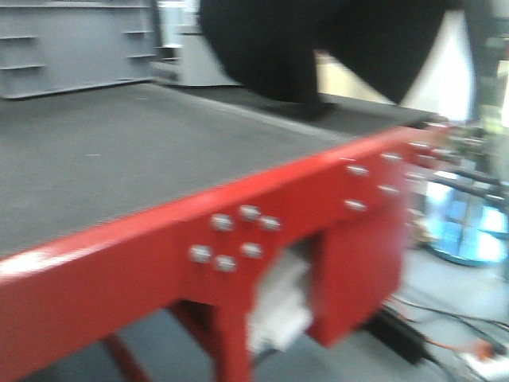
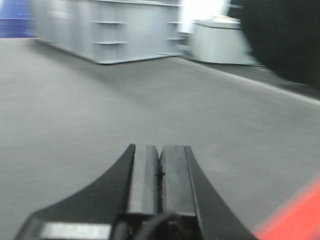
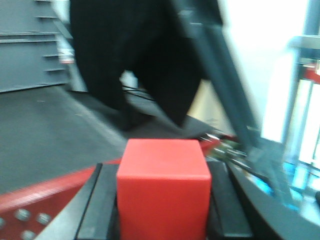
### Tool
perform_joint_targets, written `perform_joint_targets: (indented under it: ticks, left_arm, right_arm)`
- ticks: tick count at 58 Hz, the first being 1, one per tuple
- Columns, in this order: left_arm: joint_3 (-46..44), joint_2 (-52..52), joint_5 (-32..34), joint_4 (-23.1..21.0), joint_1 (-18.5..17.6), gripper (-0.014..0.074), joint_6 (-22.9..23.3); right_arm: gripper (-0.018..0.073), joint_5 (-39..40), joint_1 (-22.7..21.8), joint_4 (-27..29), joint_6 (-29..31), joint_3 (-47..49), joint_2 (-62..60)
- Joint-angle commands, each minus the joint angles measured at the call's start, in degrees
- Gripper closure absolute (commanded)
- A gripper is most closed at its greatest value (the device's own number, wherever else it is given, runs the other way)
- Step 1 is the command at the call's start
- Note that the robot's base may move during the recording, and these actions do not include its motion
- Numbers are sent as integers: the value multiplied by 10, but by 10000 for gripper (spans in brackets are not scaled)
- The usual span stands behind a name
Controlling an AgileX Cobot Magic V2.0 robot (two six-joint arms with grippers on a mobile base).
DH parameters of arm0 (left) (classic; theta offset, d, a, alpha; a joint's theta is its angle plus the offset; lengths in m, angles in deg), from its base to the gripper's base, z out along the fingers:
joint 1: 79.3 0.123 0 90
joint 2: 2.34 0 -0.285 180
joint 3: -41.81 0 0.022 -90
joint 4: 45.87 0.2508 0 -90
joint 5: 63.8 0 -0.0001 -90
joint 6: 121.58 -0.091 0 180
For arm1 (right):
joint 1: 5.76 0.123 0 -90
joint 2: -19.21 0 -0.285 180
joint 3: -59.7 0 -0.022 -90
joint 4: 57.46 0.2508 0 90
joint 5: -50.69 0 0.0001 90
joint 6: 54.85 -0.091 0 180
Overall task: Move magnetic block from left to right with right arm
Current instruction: 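Drive the base past the chair to the other carpeted platform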
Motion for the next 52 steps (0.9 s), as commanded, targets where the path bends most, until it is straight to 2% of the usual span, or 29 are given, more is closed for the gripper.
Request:
perform_joint_targets:
  ticks: [1, 52]
  left_arm:
    - [5, 6, 48, -1, 0, 722, 4]
    - [5, 6, 48, -1, 0, 722, 4]
  right_arm:
    - [316, 50, -2, -8, 4, 17, 7]
    - [316, 50, -2, -8, 4, 17, 7]
